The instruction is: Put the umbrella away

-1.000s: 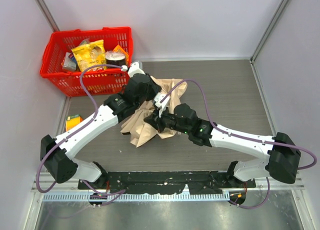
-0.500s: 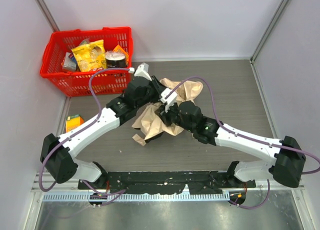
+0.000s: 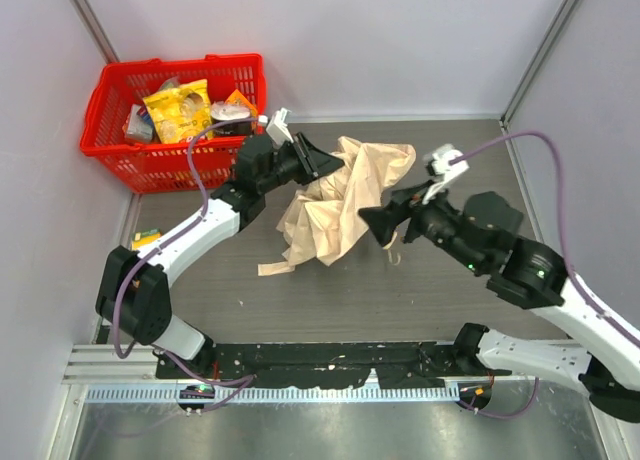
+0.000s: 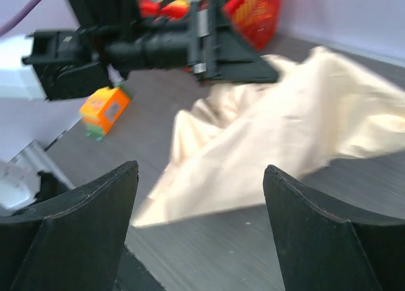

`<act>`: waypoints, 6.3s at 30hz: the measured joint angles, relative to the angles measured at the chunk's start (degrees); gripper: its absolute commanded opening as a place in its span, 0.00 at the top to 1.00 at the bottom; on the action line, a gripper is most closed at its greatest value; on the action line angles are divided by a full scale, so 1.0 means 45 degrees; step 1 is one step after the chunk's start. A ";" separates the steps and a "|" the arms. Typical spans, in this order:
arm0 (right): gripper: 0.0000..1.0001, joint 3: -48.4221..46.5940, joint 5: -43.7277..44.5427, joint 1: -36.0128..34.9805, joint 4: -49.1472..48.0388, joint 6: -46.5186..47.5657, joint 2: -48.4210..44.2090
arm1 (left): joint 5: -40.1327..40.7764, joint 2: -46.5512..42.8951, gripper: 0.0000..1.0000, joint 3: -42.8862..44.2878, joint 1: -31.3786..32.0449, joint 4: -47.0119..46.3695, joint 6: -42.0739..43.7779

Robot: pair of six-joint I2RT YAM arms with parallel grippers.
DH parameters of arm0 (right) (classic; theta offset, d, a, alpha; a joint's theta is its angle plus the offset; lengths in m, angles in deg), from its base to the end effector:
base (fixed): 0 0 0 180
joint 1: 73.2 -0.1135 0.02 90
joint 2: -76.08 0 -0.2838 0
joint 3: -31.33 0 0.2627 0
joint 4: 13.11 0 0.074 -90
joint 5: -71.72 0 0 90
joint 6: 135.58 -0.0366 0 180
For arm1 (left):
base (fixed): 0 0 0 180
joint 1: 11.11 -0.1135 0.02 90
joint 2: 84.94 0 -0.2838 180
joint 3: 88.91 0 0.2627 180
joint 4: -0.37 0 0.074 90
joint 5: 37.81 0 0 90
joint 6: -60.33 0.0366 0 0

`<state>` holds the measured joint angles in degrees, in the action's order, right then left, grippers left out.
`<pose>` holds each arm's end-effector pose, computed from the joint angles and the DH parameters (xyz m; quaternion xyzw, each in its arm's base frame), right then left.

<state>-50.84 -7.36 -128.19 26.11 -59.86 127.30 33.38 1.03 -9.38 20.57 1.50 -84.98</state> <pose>0.1068 0.1405 0.4540 -0.2035 0.7275 0.3110 0.5768 0.3076 -0.2037 0.3528 -0.0466 0.7485 -0.5366 0.3869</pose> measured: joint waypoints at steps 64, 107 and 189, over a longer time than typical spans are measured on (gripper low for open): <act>0.14 0.3546 -0.8918 0.4478 -0.4697 0.1200 0.1268 | -0.7567 0.0248 1.00 -0.1088 0.1768 -0.9602 0.0389; 0.99 0.7558 -0.6533 0.3900 -0.8714 -0.0942 -0.1744 | -0.0015 -0.7747 0.19 -0.0364 0.2351 0.3011 0.6237; 0.99 0.3497 -0.1778 0.4090 -0.4367 1.2677 0.4823 | 0.1171 0.8359 0.58 0.2137 0.0515 -0.0835 0.3997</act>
<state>-35.11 -15.36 -109.78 6.46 -2.81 149.00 38.65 38.65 0.23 22.89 -2.26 -66.99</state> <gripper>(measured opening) 0.329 0.420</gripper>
